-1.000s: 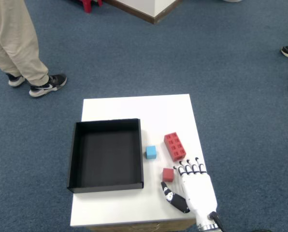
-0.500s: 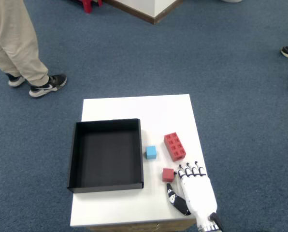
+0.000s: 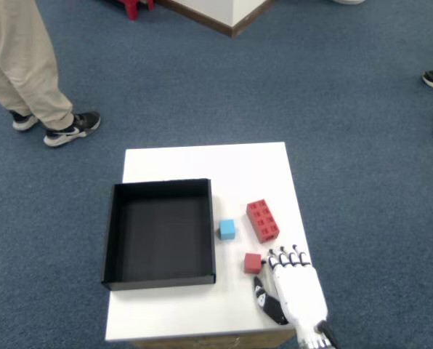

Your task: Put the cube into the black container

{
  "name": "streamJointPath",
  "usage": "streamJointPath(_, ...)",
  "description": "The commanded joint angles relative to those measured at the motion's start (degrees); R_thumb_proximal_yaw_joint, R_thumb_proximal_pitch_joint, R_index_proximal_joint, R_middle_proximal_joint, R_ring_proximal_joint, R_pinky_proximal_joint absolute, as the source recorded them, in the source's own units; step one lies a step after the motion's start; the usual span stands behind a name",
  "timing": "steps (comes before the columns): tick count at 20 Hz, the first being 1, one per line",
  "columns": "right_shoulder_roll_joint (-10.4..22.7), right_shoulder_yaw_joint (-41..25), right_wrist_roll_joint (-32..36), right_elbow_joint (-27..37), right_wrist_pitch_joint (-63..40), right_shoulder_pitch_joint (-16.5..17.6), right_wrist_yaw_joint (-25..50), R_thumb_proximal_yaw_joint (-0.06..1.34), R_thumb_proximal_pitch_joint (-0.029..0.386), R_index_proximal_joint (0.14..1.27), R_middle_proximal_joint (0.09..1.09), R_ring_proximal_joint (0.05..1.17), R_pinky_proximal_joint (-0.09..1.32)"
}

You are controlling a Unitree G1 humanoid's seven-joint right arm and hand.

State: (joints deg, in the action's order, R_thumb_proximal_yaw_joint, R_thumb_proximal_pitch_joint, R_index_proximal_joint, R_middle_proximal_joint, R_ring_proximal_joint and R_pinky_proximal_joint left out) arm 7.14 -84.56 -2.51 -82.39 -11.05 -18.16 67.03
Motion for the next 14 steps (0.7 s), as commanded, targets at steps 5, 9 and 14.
streamJointPath(5, 0.5, 0.7, 0.8, -0.3, 1.0, -1.1, -1.2, 0.55, 0.166, 0.53, 0.32, 0.28, 0.19)
streamJointPath(9, 0.4, 0.3, 0.8, 0.4, 2.2, -1.1, -1.3, 0.49, 0.150, 0.50, 0.30, 0.27, 0.18)
streamJointPath(14, 0.2, -0.1, 0.7, 1.9, 3.1, -1.3, 0.2, 0.45, 0.138, 0.47, 0.29, 0.26, 0.15)
